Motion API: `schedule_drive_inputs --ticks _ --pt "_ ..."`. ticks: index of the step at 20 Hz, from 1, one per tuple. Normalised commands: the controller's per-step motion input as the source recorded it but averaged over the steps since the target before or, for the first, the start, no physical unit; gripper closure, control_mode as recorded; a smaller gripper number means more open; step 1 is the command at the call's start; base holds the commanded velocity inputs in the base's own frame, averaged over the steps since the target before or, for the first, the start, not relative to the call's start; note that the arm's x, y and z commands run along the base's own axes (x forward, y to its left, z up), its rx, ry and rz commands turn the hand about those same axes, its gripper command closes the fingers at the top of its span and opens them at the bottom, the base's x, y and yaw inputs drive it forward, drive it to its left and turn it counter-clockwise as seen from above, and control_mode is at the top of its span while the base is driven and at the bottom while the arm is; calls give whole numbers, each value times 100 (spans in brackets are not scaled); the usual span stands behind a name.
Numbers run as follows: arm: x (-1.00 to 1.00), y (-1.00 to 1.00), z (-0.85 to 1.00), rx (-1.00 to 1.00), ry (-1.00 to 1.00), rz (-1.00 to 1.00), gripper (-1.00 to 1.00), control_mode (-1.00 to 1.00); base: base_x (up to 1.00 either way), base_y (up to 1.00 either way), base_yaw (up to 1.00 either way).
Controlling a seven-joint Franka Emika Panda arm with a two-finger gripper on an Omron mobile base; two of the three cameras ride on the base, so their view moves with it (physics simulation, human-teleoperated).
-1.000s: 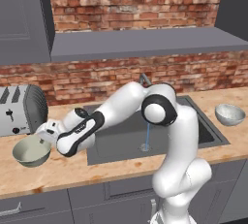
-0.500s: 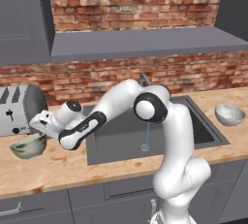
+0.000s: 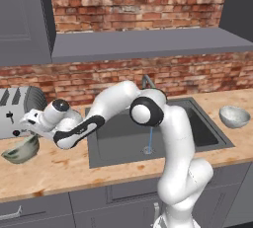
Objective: Rinse each bowl for a few seconds and place them down in the sink or on the counter.
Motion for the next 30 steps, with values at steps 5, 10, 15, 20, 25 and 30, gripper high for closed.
schedule_drive_inputs --ticks 5,10,15,20,25,30 --pt "-11 8 14 -7 -8 0 100 -100 0 0 0" --pt "-24 -15 28 -7 -10 -3 100 -100 0 0 0" --pt "-28 -28 34 -9 -9 -1 100 -100 0 0 0" --pt "-31 -37 34 -10 -5 -2 100 -100 0 0 0" --pt "-24 -43 39 -9 -3 -2 100 -100 0 0 0" --pt "-18 -43 45 -8 -3 -3 100 -100 0 0 0"
